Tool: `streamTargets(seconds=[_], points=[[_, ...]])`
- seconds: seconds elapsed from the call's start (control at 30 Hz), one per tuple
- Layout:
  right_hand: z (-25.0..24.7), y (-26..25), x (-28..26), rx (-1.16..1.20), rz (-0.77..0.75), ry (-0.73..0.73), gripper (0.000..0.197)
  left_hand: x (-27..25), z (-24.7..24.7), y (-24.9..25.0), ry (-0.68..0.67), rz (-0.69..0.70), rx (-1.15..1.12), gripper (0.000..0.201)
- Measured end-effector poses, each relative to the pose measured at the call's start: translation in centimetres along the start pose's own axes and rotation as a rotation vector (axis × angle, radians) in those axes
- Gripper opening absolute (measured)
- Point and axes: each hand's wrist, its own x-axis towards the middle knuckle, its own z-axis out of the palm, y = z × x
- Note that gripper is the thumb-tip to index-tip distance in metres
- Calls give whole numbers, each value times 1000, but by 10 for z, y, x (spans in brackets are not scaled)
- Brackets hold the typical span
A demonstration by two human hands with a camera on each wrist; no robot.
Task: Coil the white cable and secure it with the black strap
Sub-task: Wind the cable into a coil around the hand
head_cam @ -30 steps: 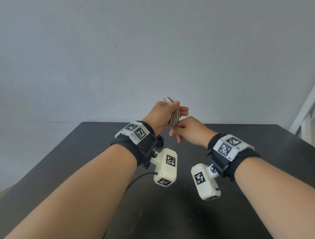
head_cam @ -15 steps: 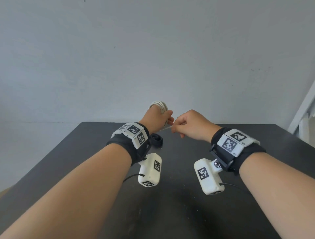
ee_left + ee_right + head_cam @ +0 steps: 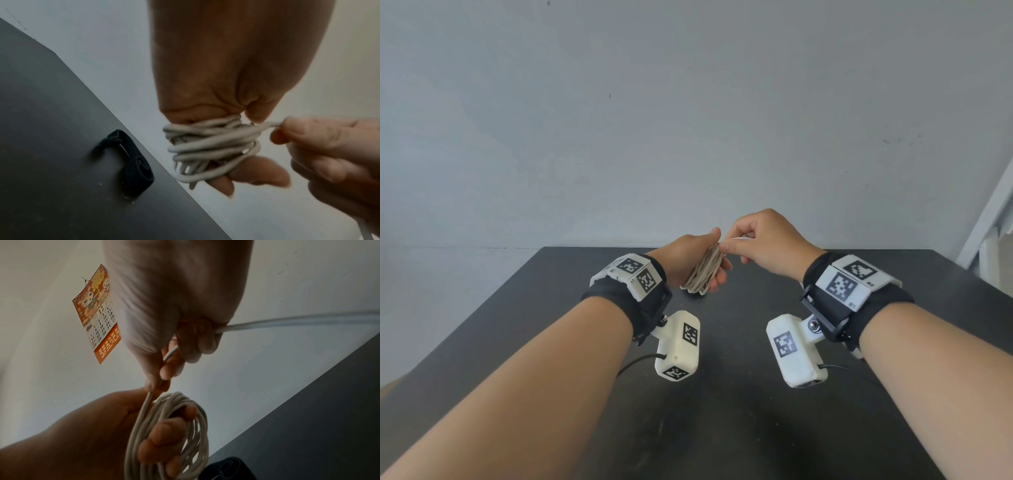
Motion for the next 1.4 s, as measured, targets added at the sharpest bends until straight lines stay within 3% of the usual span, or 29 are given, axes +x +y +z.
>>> streamTargets(seconds=[0.13,0.37,0.7,1.13,1.4], points=[[3,4,4,29,-15,48,14,0,4,0,-188,58,-45,70],[3,12,6,107,15,123,15,0,0,5,-296,110,-70,71],[2,19,4,169,59,135,17,-7,5,9,-189,175,-66,54],[5,21,3,323,133,63,23,-8,5,14,-188,243,-300,45],[7,18,-3,329,207,-16,29,-11,8,24,-224,257,-590,55]])
